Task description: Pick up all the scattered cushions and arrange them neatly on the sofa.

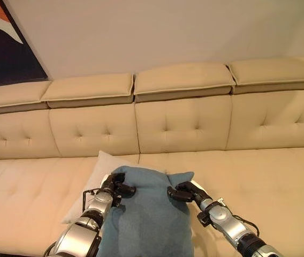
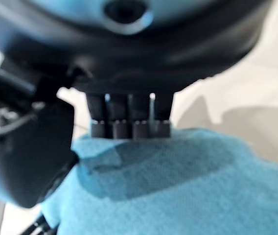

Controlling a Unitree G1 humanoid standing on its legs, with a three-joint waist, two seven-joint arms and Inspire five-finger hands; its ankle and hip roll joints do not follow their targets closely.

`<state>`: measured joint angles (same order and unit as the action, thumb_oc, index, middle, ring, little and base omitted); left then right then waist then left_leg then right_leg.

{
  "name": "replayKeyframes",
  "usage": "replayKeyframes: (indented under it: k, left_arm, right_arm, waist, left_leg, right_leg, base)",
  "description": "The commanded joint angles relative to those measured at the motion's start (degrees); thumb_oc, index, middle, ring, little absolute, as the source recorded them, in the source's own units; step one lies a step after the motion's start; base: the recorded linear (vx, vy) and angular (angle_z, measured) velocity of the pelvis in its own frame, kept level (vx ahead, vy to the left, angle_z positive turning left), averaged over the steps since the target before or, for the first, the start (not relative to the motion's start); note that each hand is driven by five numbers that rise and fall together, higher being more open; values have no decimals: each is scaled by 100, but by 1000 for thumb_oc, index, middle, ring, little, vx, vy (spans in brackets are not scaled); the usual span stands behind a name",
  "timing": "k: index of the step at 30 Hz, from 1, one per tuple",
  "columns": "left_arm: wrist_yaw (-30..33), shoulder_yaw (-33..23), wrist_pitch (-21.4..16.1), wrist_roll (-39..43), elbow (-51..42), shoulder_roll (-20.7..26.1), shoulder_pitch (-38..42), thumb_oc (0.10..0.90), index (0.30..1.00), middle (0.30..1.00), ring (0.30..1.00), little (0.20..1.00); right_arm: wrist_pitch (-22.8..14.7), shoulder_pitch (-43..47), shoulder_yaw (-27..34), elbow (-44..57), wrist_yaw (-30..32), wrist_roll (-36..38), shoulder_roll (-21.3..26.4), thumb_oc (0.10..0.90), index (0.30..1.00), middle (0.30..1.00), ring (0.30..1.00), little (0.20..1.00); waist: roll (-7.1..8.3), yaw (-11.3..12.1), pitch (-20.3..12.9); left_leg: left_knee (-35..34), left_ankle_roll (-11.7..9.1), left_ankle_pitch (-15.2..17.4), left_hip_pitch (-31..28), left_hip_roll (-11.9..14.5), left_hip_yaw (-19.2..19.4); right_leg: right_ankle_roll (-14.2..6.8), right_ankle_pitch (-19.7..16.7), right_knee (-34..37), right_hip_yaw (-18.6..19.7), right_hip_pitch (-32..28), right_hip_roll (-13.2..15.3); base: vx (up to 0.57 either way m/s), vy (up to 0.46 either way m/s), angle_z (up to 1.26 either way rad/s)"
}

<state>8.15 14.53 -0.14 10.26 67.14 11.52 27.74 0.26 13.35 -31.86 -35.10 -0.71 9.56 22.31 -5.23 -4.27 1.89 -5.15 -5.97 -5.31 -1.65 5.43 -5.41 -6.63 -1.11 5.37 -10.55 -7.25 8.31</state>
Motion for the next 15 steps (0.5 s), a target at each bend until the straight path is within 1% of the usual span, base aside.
replayKeyframes:
  k: [1, 3, 6, 7, 8, 9, 11, 12, 13, 15]
  left_arm:
    - [70, 527, 174, 435, 843, -277, 64, 400, 300, 300, 300, 300]
    - [30, 595, 150, 574, 694, -339, 51, 400, 300, 300, 300, 300]
    - [-11, 923, 19, 860, -49, -424, -36, 400, 300, 300, 300, 300]
    - [-9, 928, 23, 862, -57, -423, -43, 400, 300, 300, 300, 300]
    - [22, 1011, -44, 1032, -451, -388, -102, 400, 300, 300, 300, 300]
    - [30, 1186, -143, 1329, -1480, -229, -293, 400, 300, 300, 300, 300]
    - [11, 1315, -243, 1515, -2537, 28, -522, 400, 300, 300, 300, 300]
    - [-24, 1252, -335, 1781, -3358, 249, -836, 400, 300, 300, 300, 300]
    - [-22, 1255, -329, 1783, -3368, 253, -846, 400, 300, 300, 300, 300]
    - [-90, 1151, -410, 2022, -4096, 411, -1093, 400, 300, 300, 300, 300]
  right_arm:
    - [-476, 104, -21, 706, -105, 129, -418, 400, 300, 300, 300, 300]
    - [-485, 82, -9, 752, -80, 146, -415, 400, 300, 300, 300, 300]
    - [-504, 29, 86, 897, 13, 172, -385, 400, 300, 300, 300, 300]
    - [-503, 24, 88, 900, 13, 172, -385, 400, 300, 300, 300, 300]
    - [-517, -22, 154, 1008, 56, 179, -357, 400, 300, 300, 300, 300]
    - [-555, -154, 339, 1171, 148, 166, -268, 400, 300, 300, 300, 300]
    - [-594, -363, 604, 1475, 261, 124, -186, 400, 300, 300, 300, 300]
    - [-658, -541, 882, 1781, 395, 14, -110, 400, 300, 300, 300, 300]
    - [-653, -550, 883, 1790, 395, 12, -111, 400, 300, 300, 300, 300]
    - [-724, -717, 1161, 2092, 506, -22, -40, 400, 300, 300, 300, 300]
  waist:
    - [278, -58, 129]
    - [285, -55, 136]
    - [284, -49, 161]
    - [285, -46, 159]
    - [287, -44, 170]
    - [287, -14, 202]
    - [292, 2, 197]
    - [282, -6, 232]
    - [283, -5, 231]
    - [259, -42, 256]
  left_leg:
    - [15, 239, 700, -176, -276, -132]
    - [15, 241, 702, -182, -278, -140]
    - [15, 262, 710, -186, -295, -149]
    - [15, 262, 710, -188, -295, -148]
    - [15, 272, 711, -185, -309, -149]
    - [15, 278, 695, -176, -322, -159]
    - [15, 259, 690, -161, -321, -161]
    - [15, 253, 688, -175, -301, -162]
    - [15, 253, 689, -179, -301, -161]
    - [15, 253, 690, -199, -257, -121]
  right_leg:
    - [-21, 189, -37, 110, 21, 7]
    - [-23, 186, -37, 101, 9, 13]
    - [-35, 174, -37, 80, -4, 33]
    - [-35, 175, -37, 81, -6, 33]
    - [-43, 165, -37, 83, -9, 39]
    - [-48, 161, -37, 68, -17, 48]
    - [-56, 175, -37, 21, -41, 64]
    - [-58, 195, -84, 9, -64, 73]
    - [-58, 196, -84, 9, -68, 72]
    - [-45, 250, -245, 80, -15, 59]
  base:
    - [0, 0, 0]
    - [0, 0, 0]
    - [-10, 6, 0]
    - [0, 0, 0]
    - [-48, -1, 3]
    - [-59, -8, 2]
    - [-49, -37, 2]
    - [-35, -45, 2]
    - [-43, -56, 1]
    - [-34, -45, -1]
